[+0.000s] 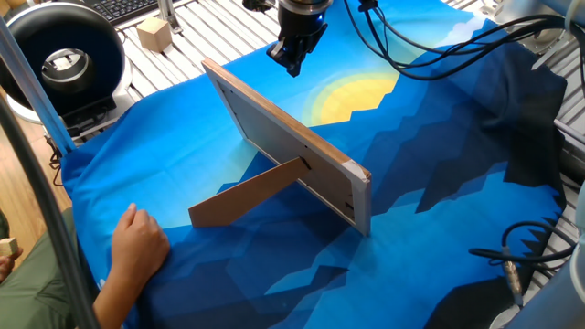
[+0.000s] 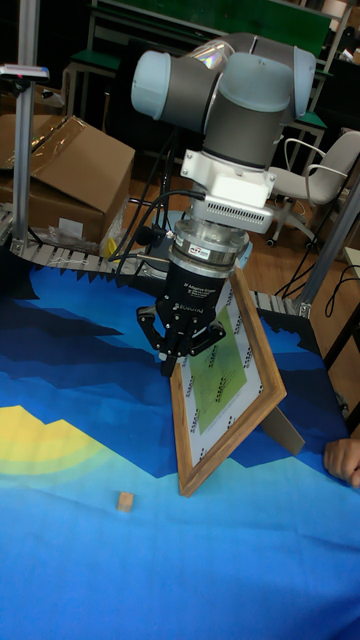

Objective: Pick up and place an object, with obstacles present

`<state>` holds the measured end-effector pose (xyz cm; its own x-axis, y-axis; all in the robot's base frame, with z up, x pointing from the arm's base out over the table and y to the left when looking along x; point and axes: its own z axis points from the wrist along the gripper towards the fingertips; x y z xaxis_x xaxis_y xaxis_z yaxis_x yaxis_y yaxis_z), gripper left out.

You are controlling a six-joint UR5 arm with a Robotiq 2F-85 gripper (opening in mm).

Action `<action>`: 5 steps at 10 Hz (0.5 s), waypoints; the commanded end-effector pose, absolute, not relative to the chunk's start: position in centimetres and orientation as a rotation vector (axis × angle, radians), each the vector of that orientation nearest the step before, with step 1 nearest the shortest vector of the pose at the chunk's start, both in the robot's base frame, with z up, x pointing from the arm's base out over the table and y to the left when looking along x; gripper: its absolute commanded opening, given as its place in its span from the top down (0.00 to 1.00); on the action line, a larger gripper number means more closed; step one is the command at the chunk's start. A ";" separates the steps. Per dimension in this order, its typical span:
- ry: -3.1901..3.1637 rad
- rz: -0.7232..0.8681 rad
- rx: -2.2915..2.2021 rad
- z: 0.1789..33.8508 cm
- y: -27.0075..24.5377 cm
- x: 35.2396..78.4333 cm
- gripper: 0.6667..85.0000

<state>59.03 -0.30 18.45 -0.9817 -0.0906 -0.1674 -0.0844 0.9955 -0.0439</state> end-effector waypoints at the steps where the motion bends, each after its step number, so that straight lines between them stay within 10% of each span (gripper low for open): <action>1: 2.966 -0.032 -0.121 18.5 0.0 59.0 0.99; 5: 2.964 -0.017 -0.113 18.5 0.2 59.1 0.99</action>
<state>59.01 -0.18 18.40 -0.9818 -0.0862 -0.1691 -0.0810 0.9960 -0.0369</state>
